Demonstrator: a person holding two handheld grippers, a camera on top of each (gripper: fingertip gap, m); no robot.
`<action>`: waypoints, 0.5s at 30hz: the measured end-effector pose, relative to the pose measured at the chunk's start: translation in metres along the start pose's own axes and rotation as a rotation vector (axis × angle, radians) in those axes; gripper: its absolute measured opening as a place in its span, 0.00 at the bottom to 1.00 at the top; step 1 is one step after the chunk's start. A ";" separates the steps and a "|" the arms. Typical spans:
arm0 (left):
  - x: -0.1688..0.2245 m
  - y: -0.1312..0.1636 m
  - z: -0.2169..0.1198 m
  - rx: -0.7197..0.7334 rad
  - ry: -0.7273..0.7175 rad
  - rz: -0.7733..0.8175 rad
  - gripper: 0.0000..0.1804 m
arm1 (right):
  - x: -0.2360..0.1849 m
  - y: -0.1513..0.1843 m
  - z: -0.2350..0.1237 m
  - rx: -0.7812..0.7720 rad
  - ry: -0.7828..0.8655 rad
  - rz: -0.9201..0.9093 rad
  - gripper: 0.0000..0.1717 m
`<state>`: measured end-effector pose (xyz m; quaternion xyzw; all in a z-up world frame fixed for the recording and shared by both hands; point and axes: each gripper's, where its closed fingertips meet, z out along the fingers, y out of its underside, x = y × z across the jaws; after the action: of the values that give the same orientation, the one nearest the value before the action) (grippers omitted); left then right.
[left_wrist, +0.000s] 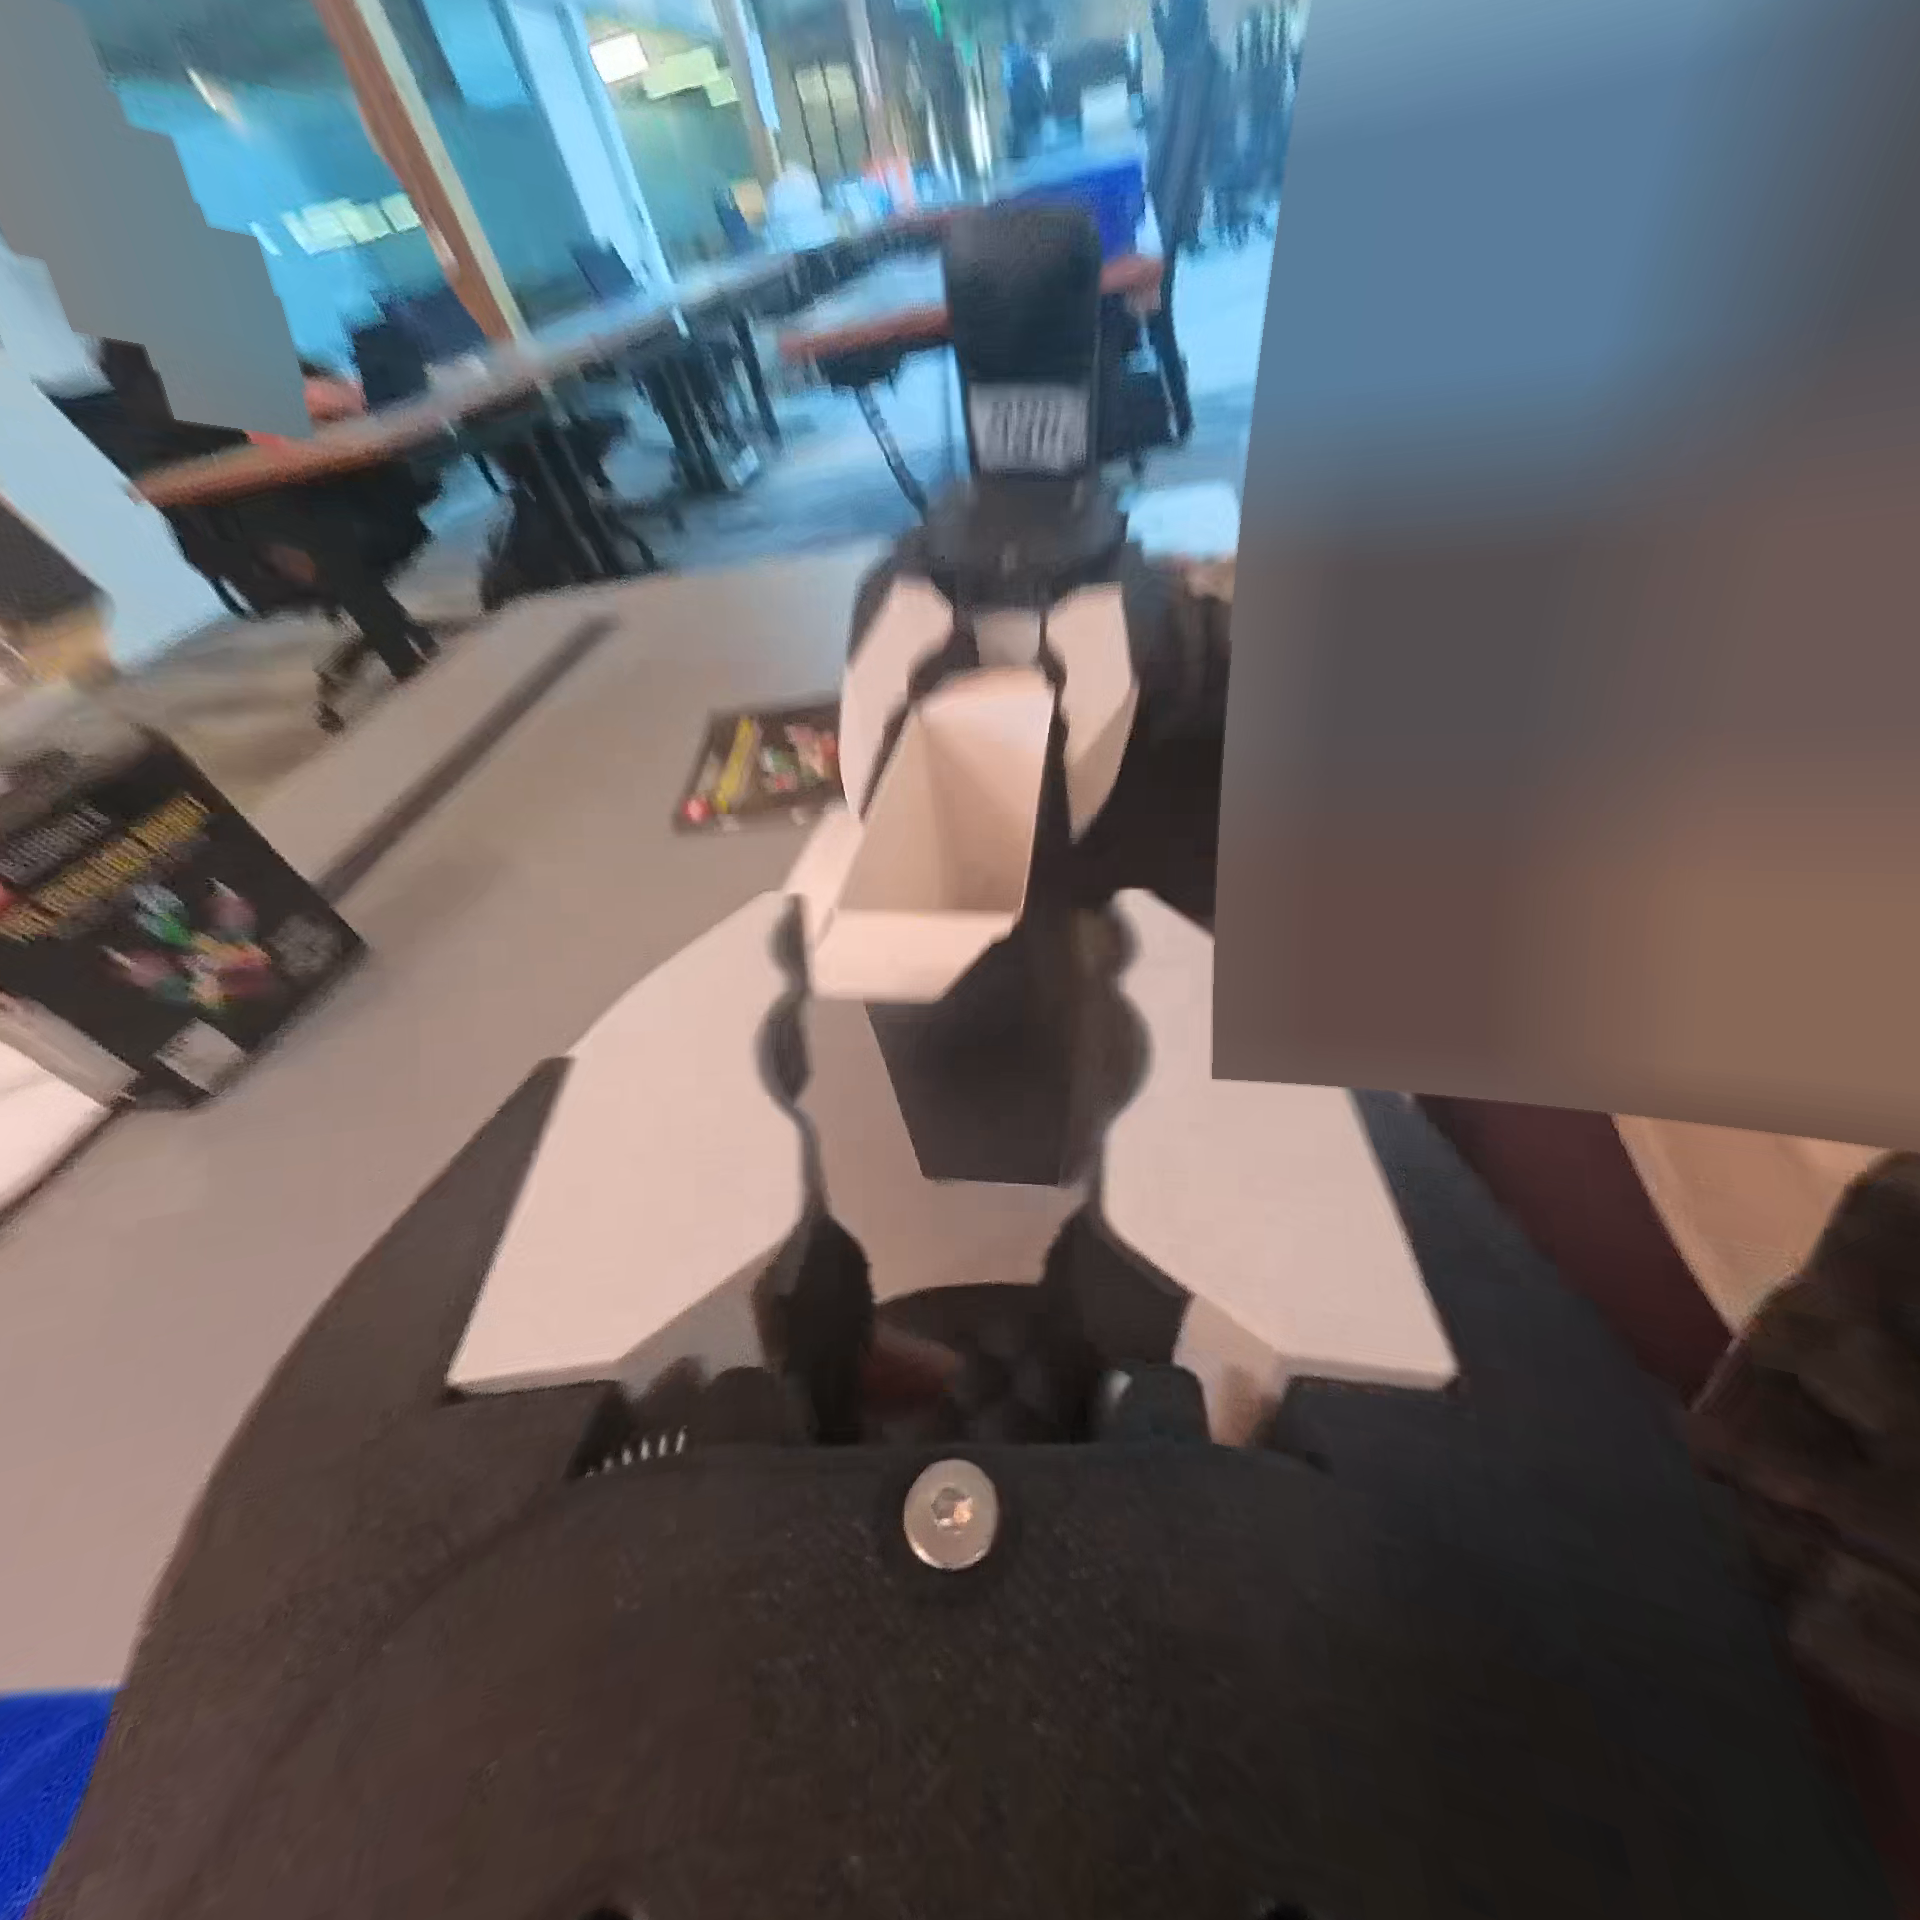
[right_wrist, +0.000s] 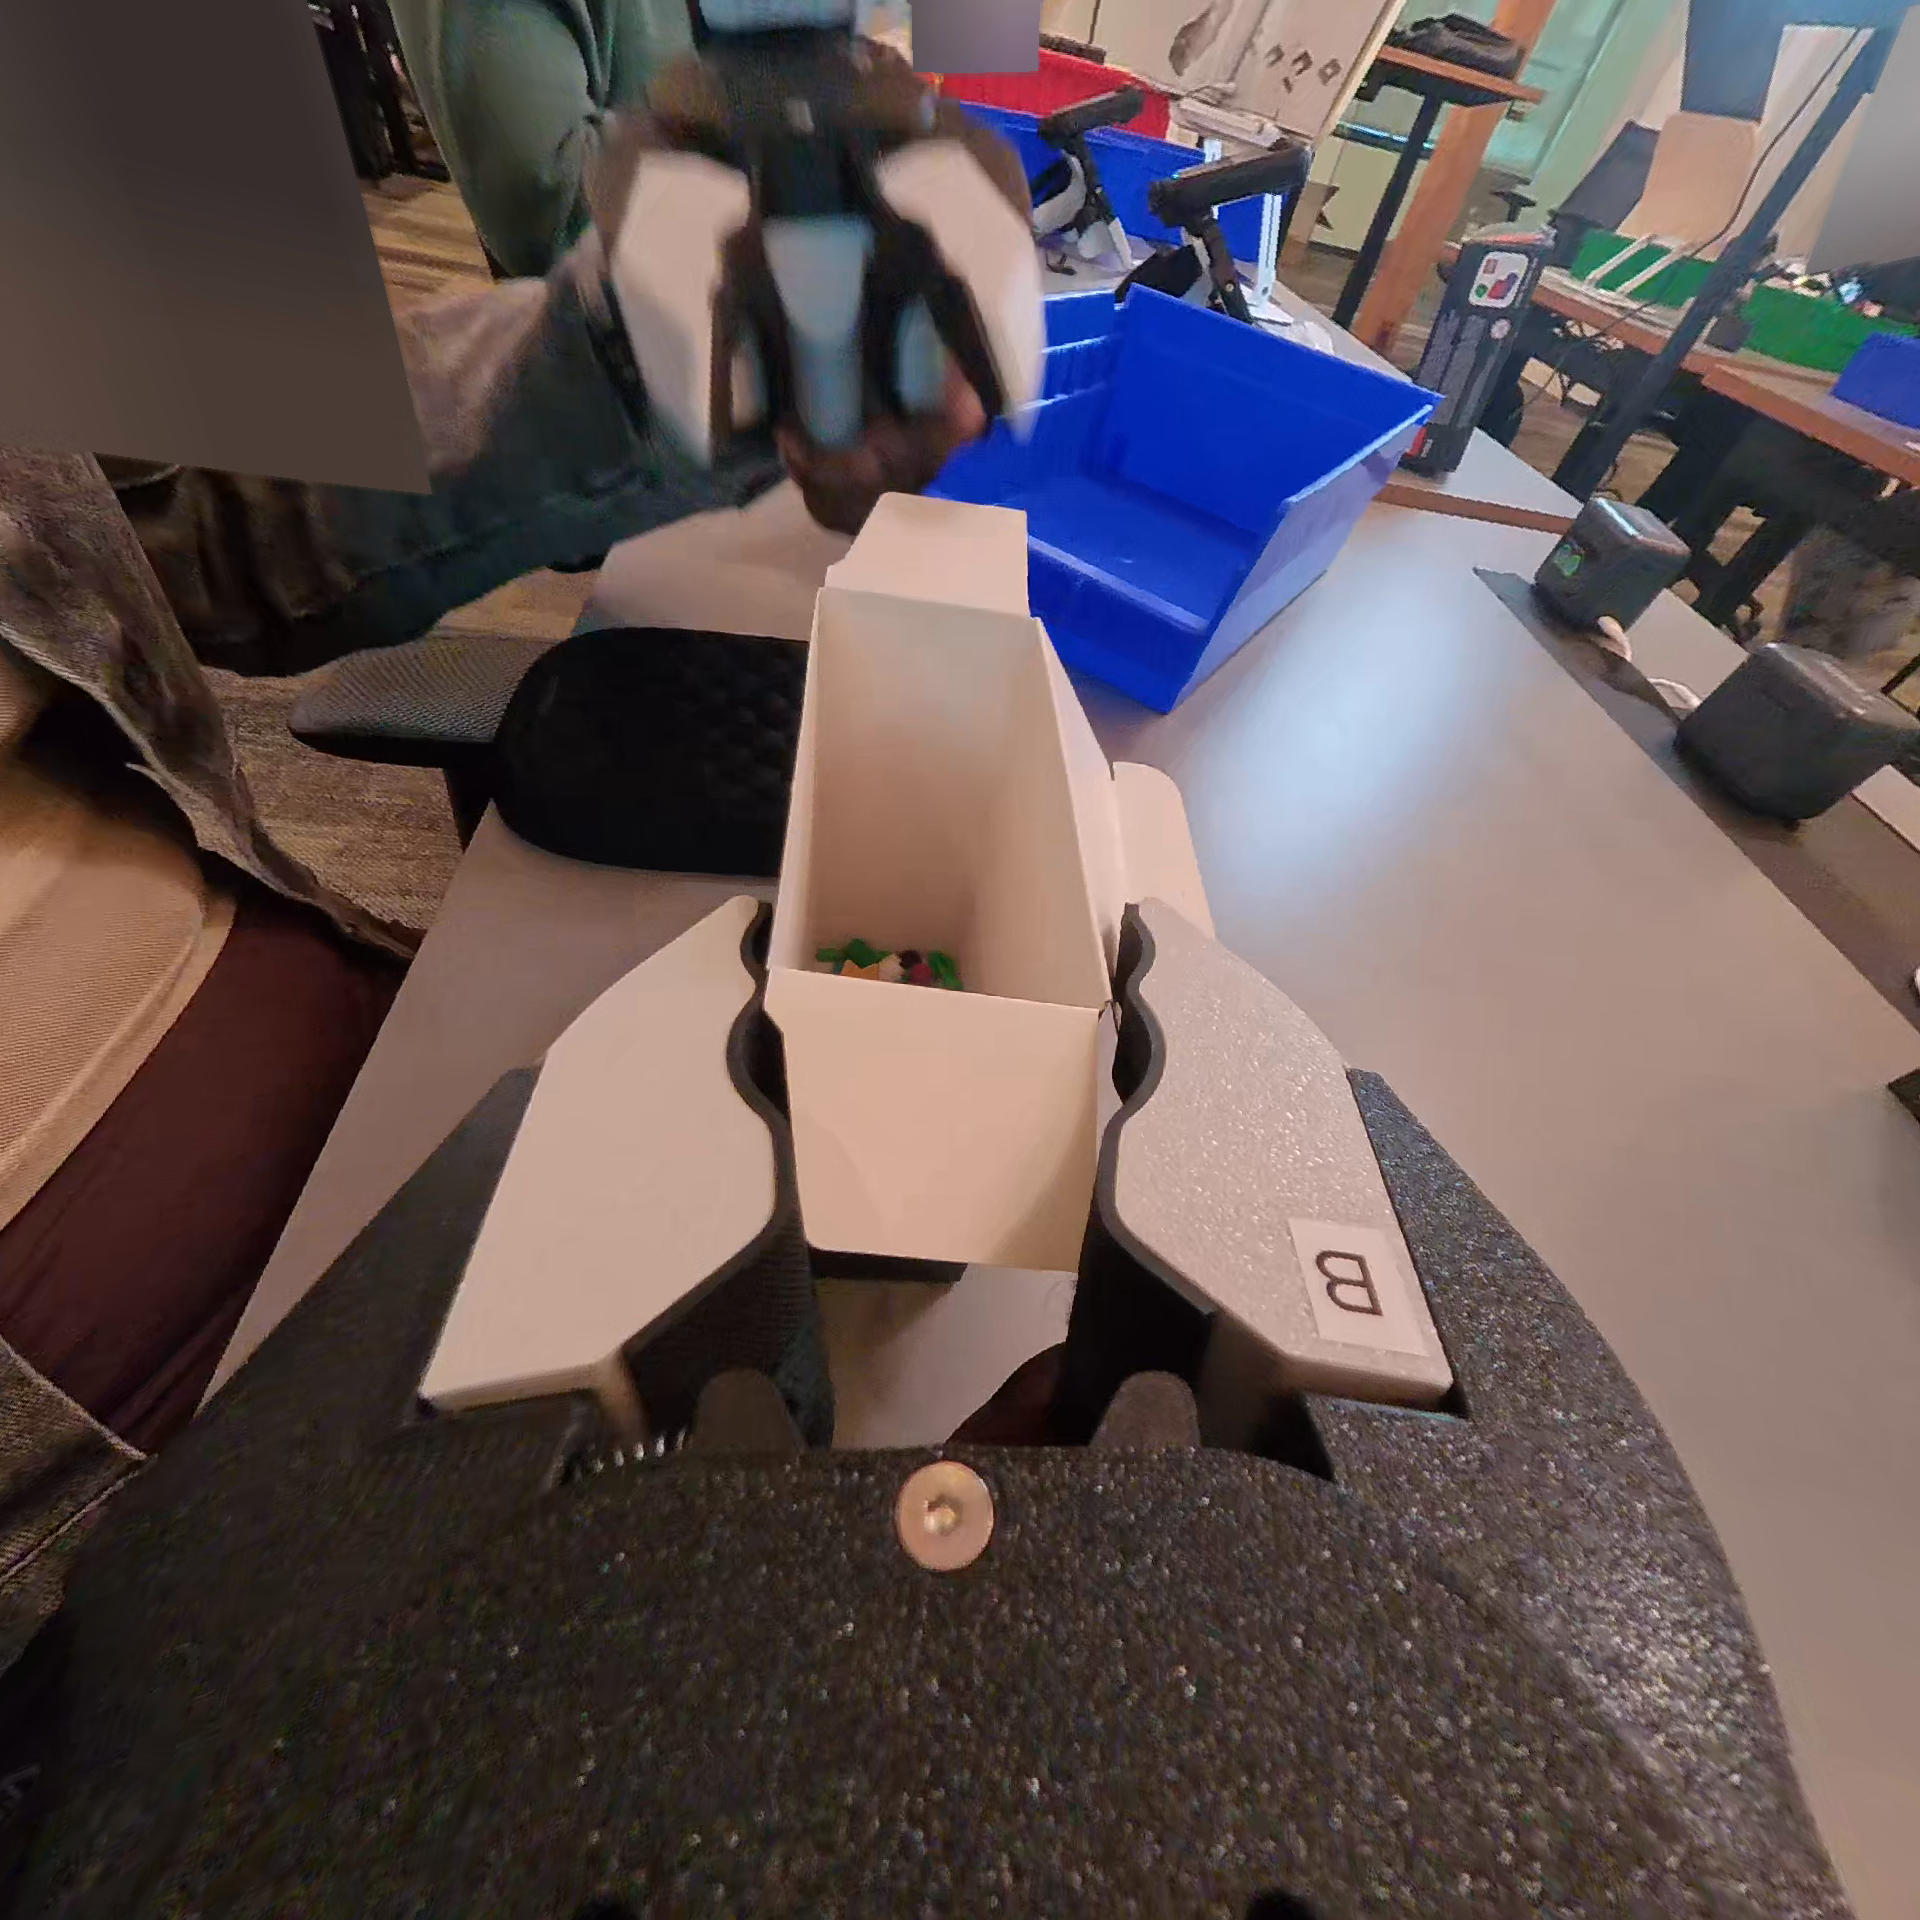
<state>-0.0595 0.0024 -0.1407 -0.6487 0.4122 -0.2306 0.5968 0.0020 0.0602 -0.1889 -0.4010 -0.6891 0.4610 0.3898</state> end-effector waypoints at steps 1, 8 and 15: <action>0.001 -0.017 -0.011 0.038 -0.032 0.030 0.20 | -0.001 0.000 0.001 -0.001 -0.004 -0.003 0.37; -0.020 0.028 0.010 -0.445 -0.164 0.123 0.00 | -0.001 -0.001 0.003 0.000 -0.021 -0.001 0.36; -0.014 0.045 0.034 -0.405 -0.108 0.091 0.00 | -0.001 0.000 0.003 0.001 -0.022 0.010 0.36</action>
<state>-0.0520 0.0354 -0.1871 -0.7475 0.4464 -0.0810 0.4852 -0.0010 0.0585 -0.1896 -0.3993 -0.6910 0.4675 0.3801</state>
